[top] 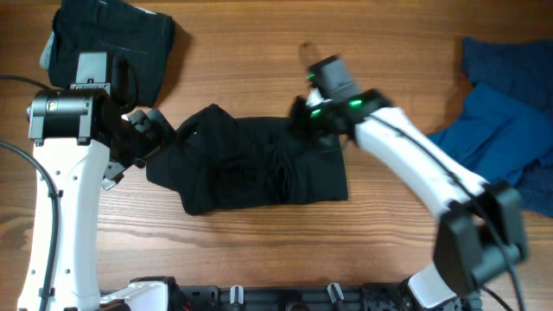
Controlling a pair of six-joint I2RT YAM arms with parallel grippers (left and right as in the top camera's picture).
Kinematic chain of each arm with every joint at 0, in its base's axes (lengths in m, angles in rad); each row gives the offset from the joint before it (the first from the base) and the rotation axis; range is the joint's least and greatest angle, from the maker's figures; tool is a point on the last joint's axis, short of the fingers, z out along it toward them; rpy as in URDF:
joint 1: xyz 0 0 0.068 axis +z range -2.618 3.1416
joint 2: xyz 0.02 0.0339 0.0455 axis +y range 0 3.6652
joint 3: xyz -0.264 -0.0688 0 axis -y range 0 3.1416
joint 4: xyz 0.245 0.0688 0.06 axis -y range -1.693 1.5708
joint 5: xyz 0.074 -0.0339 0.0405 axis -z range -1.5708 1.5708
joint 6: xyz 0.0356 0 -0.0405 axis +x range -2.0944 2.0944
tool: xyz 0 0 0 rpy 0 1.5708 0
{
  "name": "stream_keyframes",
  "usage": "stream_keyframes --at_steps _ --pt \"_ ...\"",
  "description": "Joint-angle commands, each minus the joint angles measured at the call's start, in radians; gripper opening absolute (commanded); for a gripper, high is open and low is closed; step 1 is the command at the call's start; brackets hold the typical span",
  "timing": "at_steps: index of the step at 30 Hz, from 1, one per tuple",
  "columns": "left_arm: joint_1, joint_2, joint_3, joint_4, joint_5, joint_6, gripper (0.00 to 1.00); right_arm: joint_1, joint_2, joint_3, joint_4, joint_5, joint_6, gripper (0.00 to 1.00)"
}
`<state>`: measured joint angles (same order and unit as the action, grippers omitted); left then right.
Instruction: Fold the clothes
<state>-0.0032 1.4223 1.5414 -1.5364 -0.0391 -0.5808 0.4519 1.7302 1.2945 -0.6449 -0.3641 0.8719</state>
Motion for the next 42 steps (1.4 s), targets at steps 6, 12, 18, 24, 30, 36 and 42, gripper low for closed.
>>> stream_keyframes --at_steps 6,12,18,24,30,36,42 --pt "0.007 0.000 -0.006 0.007 -0.013 0.020 1.00 -0.063 0.012 -0.022 -0.127 0.214 0.019 0.04" --pt "0.007 0.000 -0.006 0.004 -0.014 0.020 1.00 -0.062 0.137 -0.031 -0.087 0.157 0.018 0.04" --pt "0.007 0.000 -0.006 0.008 -0.014 0.020 1.00 -0.036 0.253 -0.031 0.036 0.034 0.018 0.04" --pt "0.007 0.000 -0.006 0.010 -0.014 0.020 1.00 0.034 0.272 -0.030 0.171 0.008 0.029 0.04" --pt "0.007 0.000 -0.006 0.013 -0.014 0.020 1.00 0.100 0.271 -0.012 0.188 0.042 -0.003 0.04" --pt "0.007 0.000 -0.006 0.014 -0.014 0.020 1.00 0.099 0.241 -0.012 0.136 0.005 -0.115 0.04" --pt "0.007 0.000 -0.006 0.014 -0.014 0.020 1.00 0.092 0.014 -0.012 -0.009 0.082 -0.219 0.05"
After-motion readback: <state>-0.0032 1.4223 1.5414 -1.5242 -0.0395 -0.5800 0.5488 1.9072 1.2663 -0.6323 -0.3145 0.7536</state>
